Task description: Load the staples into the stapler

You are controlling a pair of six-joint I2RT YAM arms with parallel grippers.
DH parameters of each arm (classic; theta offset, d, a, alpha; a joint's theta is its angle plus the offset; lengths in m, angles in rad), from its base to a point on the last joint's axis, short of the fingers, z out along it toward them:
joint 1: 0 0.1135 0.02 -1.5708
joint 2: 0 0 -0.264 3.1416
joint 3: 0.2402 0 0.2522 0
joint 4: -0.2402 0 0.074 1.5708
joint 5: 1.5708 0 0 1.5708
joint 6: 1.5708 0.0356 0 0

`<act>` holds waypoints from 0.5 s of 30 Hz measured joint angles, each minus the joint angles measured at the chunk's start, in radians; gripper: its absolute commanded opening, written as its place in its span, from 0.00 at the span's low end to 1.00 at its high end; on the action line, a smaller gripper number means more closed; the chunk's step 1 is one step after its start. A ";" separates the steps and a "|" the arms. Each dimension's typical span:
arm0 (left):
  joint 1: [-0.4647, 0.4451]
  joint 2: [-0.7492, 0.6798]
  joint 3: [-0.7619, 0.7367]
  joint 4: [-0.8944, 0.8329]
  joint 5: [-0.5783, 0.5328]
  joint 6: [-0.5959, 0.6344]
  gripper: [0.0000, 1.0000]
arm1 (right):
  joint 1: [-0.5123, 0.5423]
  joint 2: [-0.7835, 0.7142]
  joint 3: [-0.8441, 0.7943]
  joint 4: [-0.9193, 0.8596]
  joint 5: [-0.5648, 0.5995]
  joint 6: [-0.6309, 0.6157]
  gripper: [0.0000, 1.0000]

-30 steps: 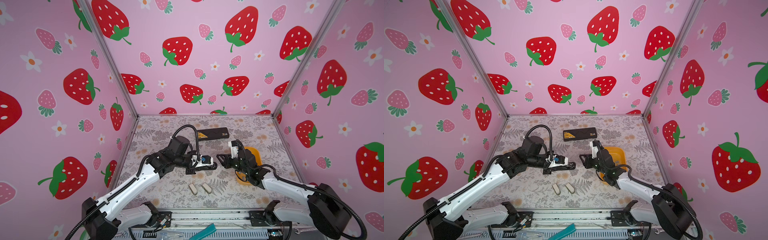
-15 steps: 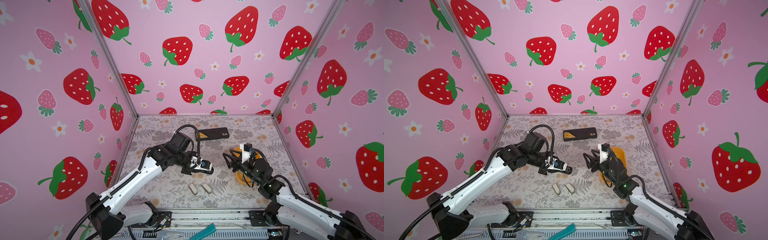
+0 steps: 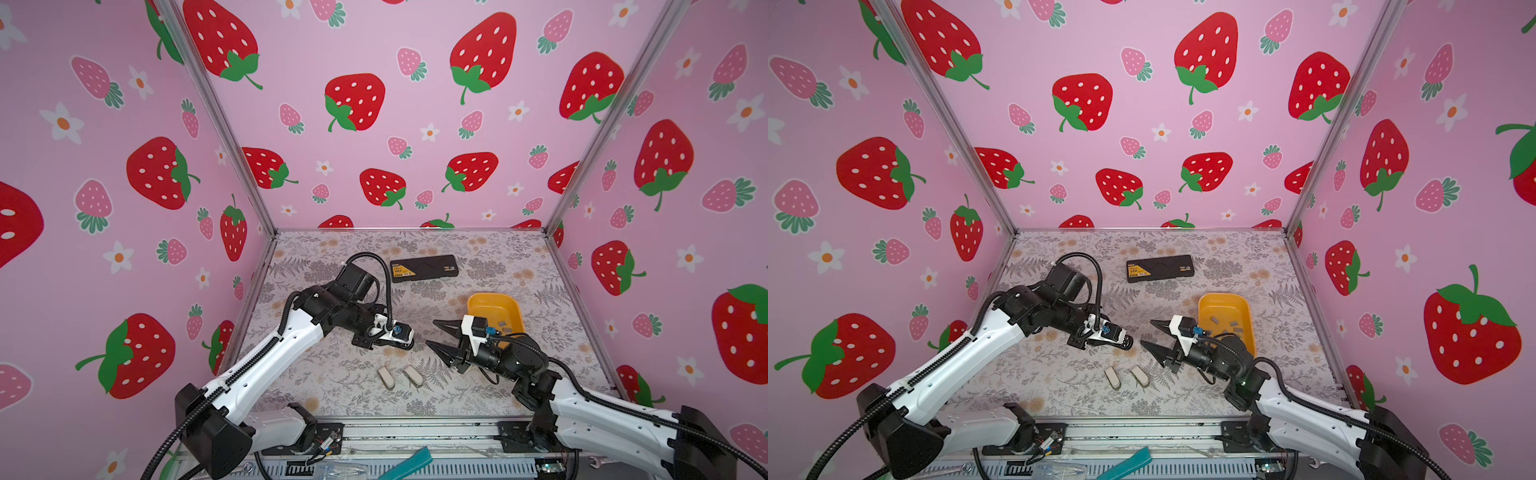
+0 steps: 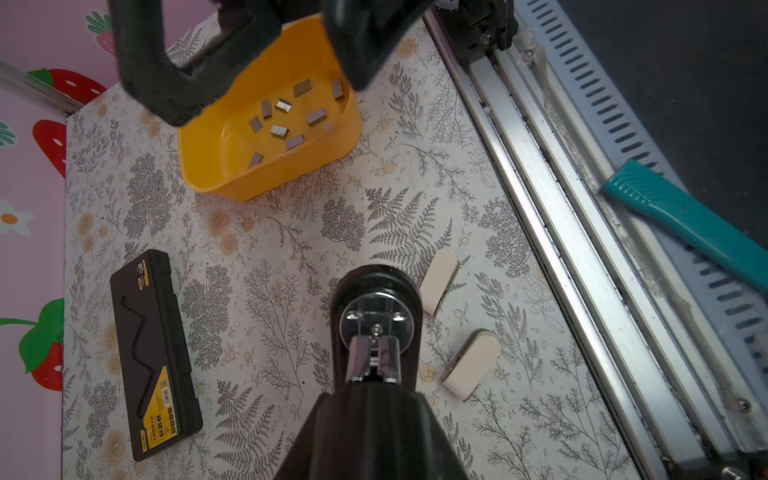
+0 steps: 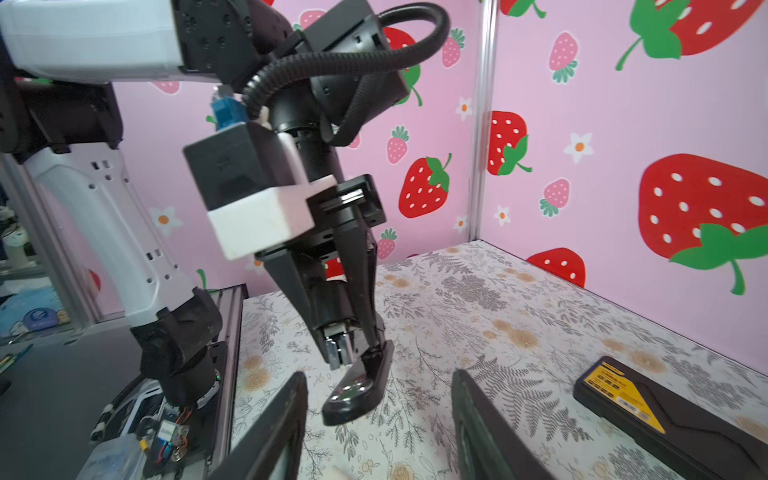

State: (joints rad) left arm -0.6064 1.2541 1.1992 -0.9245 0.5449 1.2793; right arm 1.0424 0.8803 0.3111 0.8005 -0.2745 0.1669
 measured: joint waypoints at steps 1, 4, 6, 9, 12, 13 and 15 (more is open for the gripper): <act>-0.006 0.006 0.003 -0.002 0.000 -0.002 0.00 | 0.018 0.008 0.004 -0.009 0.001 -0.017 0.57; -0.021 0.029 0.020 -0.011 0.000 -0.015 0.00 | 0.045 0.024 0.016 -0.039 0.004 -0.050 0.55; -0.031 0.034 0.025 -0.008 0.000 -0.024 0.00 | 0.054 0.032 0.022 -0.047 0.005 -0.064 0.52; -0.046 0.029 0.024 -0.011 -0.011 -0.027 0.00 | 0.061 0.062 0.037 -0.063 0.009 -0.079 0.48; -0.055 0.026 0.024 -0.016 -0.017 -0.027 0.00 | 0.069 0.085 0.050 -0.073 0.012 -0.086 0.46; -0.057 0.026 0.024 -0.023 -0.019 -0.027 0.00 | 0.073 0.093 0.054 -0.075 0.011 -0.089 0.45; -0.060 0.027 0.024 -0.034 -0.019 -0.027 0.00 | 0.081 0.113 0.064 -0.080 0.011 -0.091 0.44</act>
State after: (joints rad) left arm -0.6662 1.2808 1.2236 -0.9585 0.5262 1.2522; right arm 1.1236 0.9928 0.3756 0.7204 -0.2634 0.0761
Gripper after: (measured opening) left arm 0.305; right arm 0.453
